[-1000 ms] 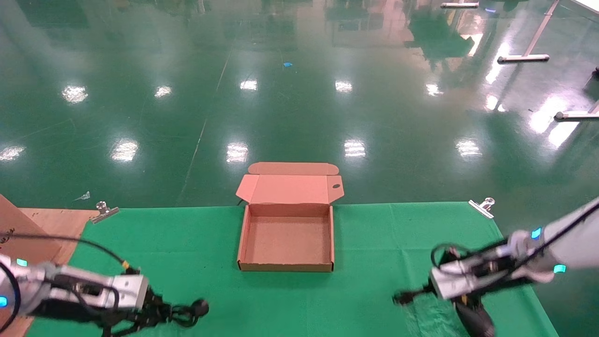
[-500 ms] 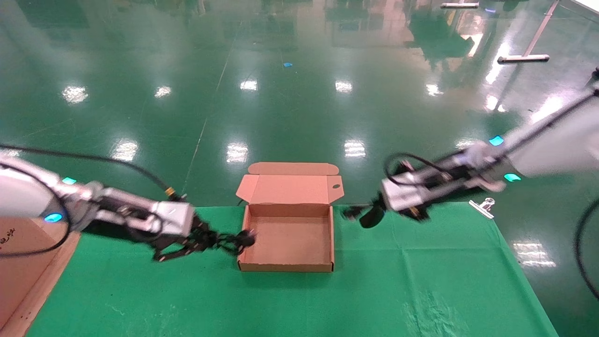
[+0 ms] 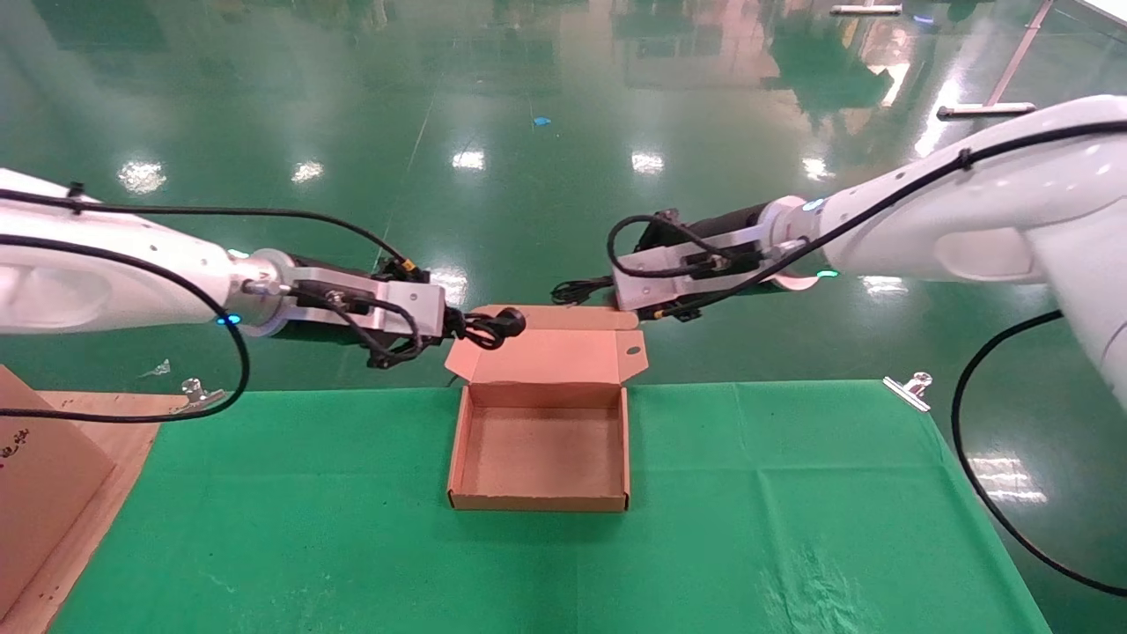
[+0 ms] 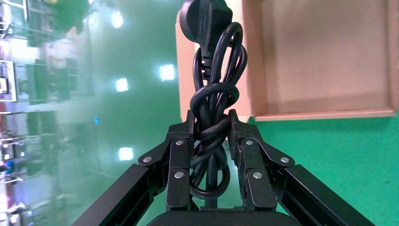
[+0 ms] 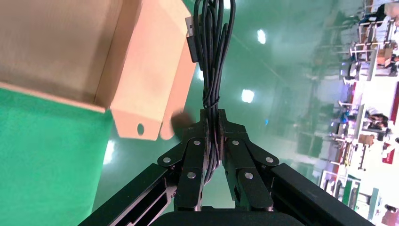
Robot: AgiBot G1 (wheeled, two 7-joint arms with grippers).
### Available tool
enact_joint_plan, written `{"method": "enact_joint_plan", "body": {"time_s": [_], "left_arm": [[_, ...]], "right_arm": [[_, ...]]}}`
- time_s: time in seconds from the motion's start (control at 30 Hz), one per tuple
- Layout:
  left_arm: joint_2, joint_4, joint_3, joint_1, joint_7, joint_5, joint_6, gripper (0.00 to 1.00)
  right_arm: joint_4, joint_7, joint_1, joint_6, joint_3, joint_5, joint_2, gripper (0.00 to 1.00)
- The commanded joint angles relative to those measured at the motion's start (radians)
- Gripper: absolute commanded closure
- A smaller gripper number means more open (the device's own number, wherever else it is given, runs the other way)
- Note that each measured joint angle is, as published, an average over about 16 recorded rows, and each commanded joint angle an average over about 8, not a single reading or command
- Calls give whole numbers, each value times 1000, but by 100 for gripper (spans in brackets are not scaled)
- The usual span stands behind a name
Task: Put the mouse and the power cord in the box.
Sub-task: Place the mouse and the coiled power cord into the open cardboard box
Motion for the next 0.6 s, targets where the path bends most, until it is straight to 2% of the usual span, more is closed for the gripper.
{"method": "enact_joint_plan", "body": {"time_s": [0.03,0.43,0.6], "left_arm": [[16,6,1,-1,10,3,-28,100],[41,28,-27,24,44,-41,-20,100],[62,-14,-49,93,112,-77,-49,100]], "right_arm": [[29,9,-11,11,-7,11,-2,100],[80,73,-9,26,-97,63,3,100],[53,79,12,25,-122,75,7,100]]}}
